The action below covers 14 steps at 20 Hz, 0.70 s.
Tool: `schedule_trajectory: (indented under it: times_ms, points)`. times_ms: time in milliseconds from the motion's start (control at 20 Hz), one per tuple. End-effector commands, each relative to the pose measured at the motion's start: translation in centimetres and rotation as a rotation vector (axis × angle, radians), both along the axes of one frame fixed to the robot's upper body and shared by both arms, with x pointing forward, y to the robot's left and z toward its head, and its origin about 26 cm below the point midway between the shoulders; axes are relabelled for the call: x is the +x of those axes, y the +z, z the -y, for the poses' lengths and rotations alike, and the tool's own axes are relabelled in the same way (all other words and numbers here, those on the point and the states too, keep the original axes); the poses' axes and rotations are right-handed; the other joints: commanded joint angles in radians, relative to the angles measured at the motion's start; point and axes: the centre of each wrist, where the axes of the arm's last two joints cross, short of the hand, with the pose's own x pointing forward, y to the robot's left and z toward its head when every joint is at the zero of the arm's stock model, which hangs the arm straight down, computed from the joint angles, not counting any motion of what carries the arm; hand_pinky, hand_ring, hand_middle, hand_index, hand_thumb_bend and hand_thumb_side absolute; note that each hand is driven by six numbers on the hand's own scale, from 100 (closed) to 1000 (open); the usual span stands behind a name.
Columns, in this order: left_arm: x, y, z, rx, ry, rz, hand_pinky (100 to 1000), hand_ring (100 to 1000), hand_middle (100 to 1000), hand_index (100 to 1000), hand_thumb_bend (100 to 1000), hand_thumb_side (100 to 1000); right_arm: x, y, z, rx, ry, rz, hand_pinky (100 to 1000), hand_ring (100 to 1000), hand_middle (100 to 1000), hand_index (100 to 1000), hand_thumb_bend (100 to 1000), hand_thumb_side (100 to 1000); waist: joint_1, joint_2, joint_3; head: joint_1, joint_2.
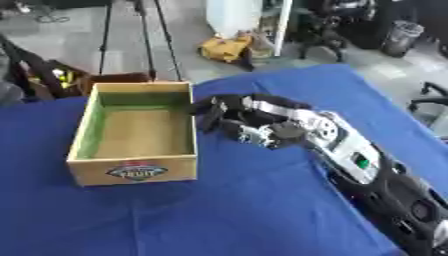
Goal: Pick up objects on the table and place them in the box.
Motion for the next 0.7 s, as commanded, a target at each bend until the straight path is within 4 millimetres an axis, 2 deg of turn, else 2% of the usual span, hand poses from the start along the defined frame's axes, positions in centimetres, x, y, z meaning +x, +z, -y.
schedule_trajectory:
  times_ms: [50, 700]
  points:
    - [0.05, 0.94, -0.32, 0.012, 0.001, 0.032, 722, 584, 445, 616, 228, 978, -0.17, 1.14, 0.36, -0.008, -0.002, 0.03, 809, 1000, 923, 773, 100, 727, 0.002, -0.019, 0.0, -0.004, -0.006]
    - [0.06, 0.92, -0.31, 0.01, -0.001, 0.031, 723, 586, 445, 616, 229, 979, -0.14, 0.99, 0.41, -0.007, -0.004, 0.023, 809, 1000, 923, 773, 100, 726, 0.003, -0.021, -0.003, -0.005, -0.007]
